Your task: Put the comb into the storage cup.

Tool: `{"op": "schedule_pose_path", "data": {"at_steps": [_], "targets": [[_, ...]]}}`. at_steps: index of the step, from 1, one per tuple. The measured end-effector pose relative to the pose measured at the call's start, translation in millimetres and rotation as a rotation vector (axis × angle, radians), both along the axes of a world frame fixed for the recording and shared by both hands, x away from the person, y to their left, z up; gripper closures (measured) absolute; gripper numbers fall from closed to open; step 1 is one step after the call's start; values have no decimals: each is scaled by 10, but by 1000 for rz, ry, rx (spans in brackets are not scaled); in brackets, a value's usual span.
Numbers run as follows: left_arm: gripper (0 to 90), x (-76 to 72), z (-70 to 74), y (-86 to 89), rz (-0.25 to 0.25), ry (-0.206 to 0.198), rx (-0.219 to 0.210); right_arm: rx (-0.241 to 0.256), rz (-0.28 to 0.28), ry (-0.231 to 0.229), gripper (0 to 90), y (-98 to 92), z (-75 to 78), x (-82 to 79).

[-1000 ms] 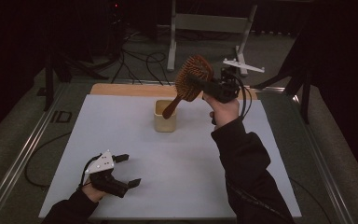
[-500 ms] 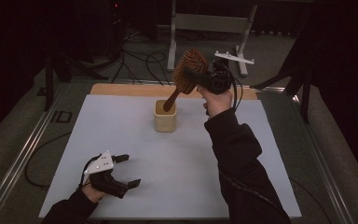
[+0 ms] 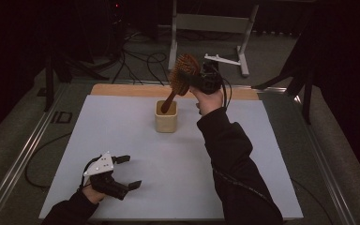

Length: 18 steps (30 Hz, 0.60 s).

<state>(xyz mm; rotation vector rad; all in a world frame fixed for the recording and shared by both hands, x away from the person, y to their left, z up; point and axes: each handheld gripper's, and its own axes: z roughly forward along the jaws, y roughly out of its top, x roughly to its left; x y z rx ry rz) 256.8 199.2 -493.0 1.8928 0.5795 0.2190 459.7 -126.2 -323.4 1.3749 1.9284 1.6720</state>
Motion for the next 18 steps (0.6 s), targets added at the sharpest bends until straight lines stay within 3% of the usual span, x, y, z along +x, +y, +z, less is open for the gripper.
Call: {"op": "schedule_pose_path", "data": {"at_steps": [18], "targets": [[0,-29,5,-16,-17,-8,-9,-57,6,33,526,188,-228,106]]}}
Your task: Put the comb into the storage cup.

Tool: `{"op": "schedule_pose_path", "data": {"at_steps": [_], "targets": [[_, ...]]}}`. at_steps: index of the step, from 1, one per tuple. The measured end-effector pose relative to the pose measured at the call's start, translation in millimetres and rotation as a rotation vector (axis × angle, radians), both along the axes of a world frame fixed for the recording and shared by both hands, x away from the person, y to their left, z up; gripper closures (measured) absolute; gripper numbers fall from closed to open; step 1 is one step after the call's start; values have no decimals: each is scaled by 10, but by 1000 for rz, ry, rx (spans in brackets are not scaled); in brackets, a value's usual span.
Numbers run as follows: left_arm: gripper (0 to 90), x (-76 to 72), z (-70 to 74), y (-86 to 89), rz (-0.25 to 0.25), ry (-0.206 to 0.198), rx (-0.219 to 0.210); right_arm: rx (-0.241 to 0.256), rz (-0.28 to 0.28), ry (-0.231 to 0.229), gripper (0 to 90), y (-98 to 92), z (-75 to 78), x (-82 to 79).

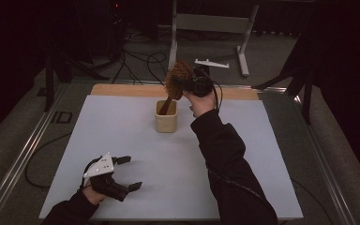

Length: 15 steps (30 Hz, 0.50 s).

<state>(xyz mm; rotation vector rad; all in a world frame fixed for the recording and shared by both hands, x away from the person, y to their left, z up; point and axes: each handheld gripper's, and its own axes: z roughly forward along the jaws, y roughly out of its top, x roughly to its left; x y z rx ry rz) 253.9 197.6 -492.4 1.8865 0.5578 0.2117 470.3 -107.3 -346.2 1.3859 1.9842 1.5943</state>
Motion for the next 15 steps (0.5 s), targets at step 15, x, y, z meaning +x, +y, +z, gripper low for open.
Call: {"op": "schedule_pose_path", "data": {"at_steps": [15], "targets": [[0,6,-9,5,-6,7,-1,-12,1,25,526,42,-149,39]]}}
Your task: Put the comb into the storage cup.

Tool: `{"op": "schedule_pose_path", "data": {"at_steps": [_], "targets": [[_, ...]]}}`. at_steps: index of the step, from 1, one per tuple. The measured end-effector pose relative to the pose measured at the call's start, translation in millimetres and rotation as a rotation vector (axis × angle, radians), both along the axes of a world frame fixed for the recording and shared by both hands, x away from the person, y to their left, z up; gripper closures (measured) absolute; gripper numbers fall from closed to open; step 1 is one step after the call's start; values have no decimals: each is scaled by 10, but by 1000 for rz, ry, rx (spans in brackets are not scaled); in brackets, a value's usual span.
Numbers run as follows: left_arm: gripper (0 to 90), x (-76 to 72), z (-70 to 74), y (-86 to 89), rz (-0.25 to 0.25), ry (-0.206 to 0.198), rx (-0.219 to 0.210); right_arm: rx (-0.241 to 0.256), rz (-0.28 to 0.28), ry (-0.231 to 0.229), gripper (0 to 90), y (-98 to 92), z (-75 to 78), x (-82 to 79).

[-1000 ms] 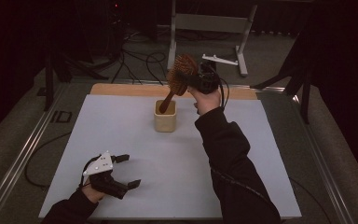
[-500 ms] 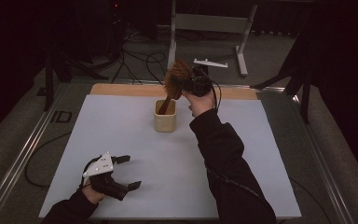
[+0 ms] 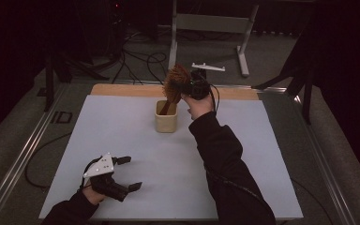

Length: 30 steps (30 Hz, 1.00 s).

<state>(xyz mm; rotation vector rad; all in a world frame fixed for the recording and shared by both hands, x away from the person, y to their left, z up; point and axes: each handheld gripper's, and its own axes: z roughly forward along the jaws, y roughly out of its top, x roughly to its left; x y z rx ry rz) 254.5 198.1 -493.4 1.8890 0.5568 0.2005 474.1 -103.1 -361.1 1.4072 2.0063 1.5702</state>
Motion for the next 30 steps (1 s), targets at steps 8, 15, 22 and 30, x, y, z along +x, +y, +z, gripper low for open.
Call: {"op": "schedule_pose_path", "data": {"at_steps": [8,15,22,30], "targets": [[0,4,-8,-1,-6,6,0,-4,7,10,526,11,-56,6],[0,6,-13,3,-9,10,-2,-3,8,22,526,24,-135,8],[0,4,-17,0,-10,16,-6,-3,10,35,526,28,-184,9],[0,15,-23,9,-10,19,-8,2,15,45,525,28,-215,10]]}}
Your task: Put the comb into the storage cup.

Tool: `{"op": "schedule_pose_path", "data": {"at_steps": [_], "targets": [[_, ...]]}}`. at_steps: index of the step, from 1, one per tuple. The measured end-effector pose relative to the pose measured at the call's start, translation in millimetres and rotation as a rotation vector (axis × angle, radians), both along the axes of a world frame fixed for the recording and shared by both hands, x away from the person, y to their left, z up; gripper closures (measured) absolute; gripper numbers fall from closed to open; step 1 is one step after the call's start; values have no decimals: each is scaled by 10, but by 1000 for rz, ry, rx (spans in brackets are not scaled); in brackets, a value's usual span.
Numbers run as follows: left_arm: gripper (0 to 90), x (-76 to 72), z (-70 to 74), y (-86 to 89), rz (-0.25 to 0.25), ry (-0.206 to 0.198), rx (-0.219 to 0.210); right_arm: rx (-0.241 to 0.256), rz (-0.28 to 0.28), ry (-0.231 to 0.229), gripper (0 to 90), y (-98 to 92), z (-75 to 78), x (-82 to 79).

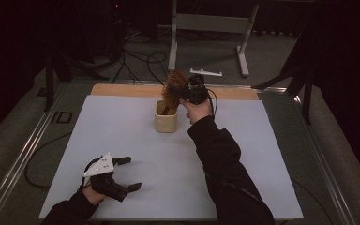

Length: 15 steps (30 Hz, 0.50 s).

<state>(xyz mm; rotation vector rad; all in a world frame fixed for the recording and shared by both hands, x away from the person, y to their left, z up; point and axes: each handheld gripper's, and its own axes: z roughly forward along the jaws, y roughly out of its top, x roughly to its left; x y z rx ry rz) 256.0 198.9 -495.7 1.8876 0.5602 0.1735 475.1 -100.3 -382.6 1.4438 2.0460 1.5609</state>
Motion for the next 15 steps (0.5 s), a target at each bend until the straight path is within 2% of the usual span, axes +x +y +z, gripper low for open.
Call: {"op": "schedule_pose_path", "data": {"at_steps": [15], "targets": [[0,3,-11,0,-2,0,6,-3,16,30,521,-5,-105,11]]}}
